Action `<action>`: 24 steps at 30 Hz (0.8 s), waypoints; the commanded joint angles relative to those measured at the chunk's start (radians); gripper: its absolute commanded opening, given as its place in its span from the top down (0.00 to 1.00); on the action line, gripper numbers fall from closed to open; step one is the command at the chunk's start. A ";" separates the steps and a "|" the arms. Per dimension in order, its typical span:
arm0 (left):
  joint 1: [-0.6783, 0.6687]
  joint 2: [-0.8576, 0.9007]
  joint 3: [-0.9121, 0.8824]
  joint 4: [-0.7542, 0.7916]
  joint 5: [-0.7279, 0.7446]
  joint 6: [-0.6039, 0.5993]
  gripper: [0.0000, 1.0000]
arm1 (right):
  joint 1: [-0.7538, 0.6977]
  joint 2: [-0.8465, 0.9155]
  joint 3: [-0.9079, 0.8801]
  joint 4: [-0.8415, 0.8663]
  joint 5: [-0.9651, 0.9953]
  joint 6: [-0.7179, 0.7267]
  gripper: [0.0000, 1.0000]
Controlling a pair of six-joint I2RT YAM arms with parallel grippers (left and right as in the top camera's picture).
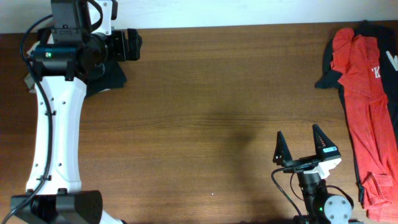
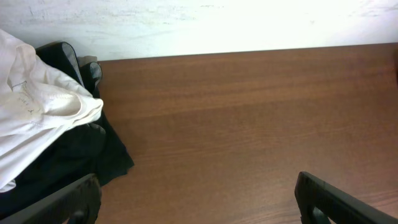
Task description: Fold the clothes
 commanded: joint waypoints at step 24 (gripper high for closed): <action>-0.003 -0.002 0.000 0.001 0.008 -0.003 0.01 | -0.040 -0.011 -0.012 -0.287 0.027 -0.003 0.01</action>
